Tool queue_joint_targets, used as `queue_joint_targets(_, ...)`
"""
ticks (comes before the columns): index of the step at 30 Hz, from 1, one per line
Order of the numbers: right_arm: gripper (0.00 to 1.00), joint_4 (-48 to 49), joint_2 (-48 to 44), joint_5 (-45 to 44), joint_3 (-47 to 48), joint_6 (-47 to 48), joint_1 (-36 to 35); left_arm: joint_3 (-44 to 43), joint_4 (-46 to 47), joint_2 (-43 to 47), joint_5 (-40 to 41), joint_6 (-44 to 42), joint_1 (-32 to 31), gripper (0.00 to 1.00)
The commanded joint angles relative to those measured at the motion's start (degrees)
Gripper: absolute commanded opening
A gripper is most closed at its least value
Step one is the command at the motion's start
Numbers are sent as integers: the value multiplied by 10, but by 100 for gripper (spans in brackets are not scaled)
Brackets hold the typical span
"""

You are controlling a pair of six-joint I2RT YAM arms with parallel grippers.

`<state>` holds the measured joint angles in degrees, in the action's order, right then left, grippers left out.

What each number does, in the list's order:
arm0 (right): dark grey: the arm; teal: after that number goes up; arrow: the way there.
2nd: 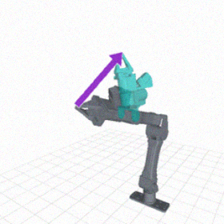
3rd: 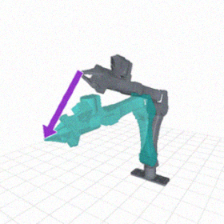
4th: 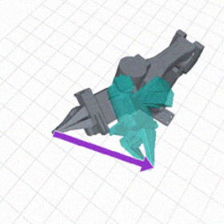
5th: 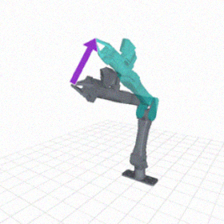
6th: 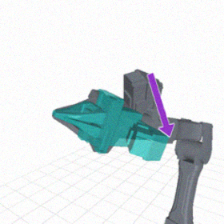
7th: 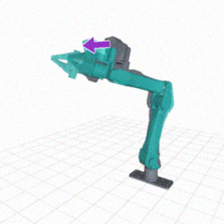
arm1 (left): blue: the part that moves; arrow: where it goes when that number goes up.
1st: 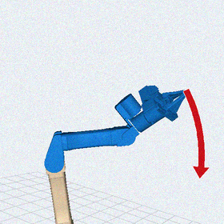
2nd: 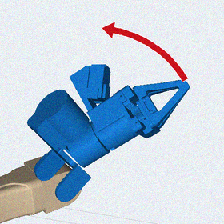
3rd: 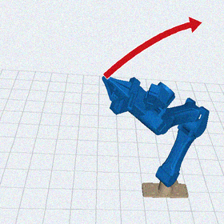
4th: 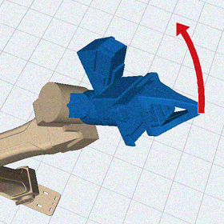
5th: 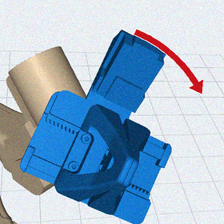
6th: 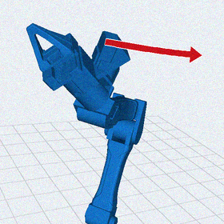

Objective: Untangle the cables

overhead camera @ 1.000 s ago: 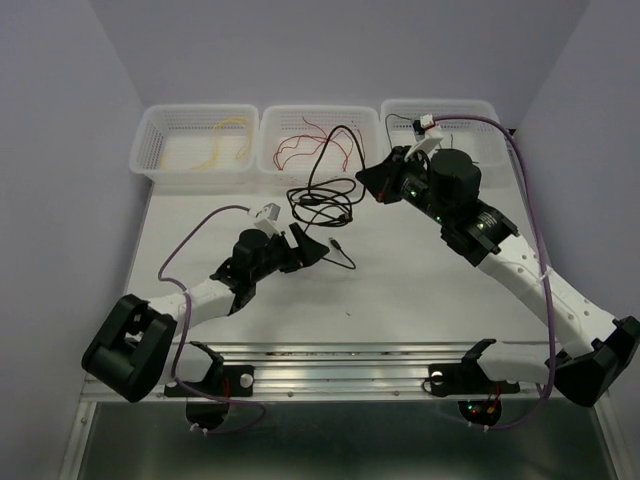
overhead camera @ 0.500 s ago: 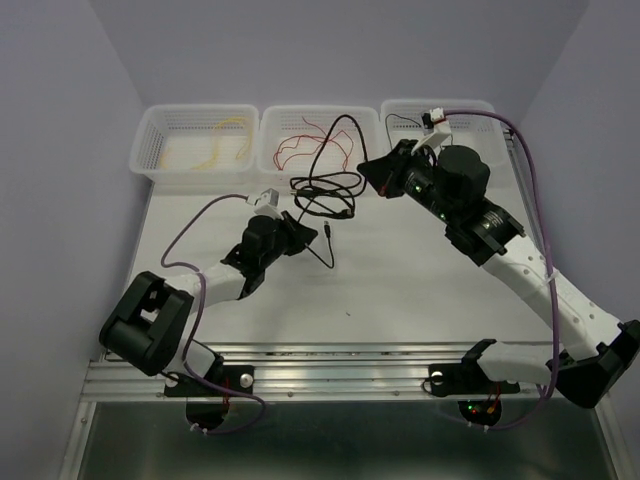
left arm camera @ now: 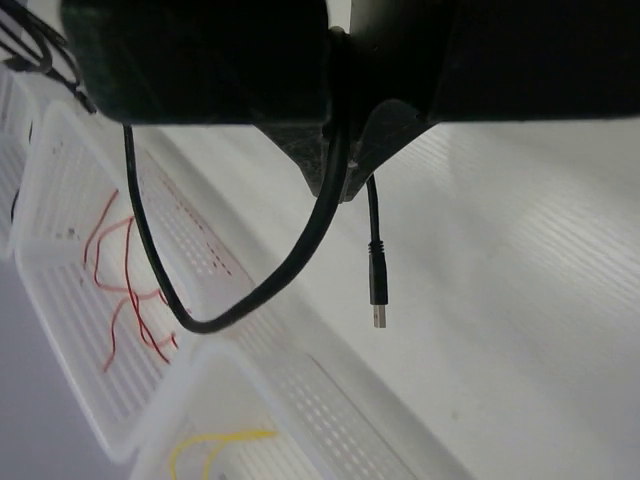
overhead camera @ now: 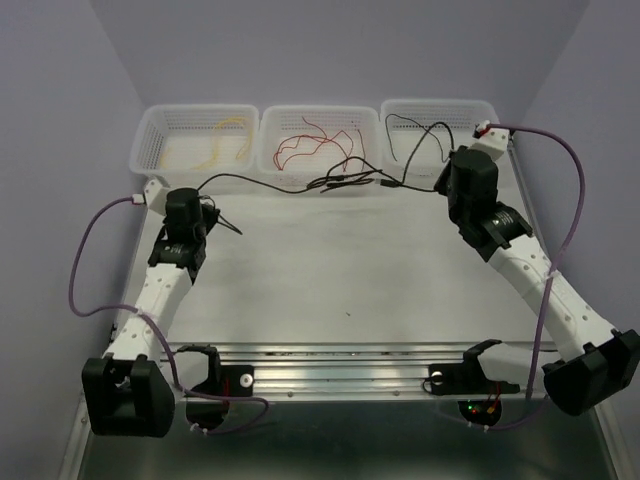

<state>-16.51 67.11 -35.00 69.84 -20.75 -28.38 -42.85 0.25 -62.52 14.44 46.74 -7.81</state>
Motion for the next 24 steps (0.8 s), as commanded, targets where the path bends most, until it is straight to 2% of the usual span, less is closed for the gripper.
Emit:
queue_joint_targets(1,1,-17,-4,-82,-41,-9,100,-62,-123,55,55,-10,96,0)
queue_joint_targets(7,1,-40,-3,-120,-106,-24,180,-162,-205,69,79,-31,183,0)
queue_joint_targets(10,1,-51,1,-74,-118,-37,256,-200,-215,67,54,-38,219,0)
queue_joint_targets(14,1,-50,16,-54,-141,-37,359,-253,-255,62,89,-41,246,0)
queue_joint_targets(16,1,-50,39,-2,-143,-37,399,-272,-268,64,76,-47,271,0)
queue_joint_targets(19,1,-46,54,83,-147,-30,406,-267,-243,80,39,-59,274,0)
queue_joint_targets(22,1,-17,57,180,-171,-10,406,-251,-207,89,-38,-74,273,0)
queue_joint_targets(23,1,-2,56,206,-177,-3,406,-245,-197,88,-105,-88,273,0)
queue_joint_targets(24,1,9,52,270,-186,-1,406,-237,-169,89,-138,-93,272,0)
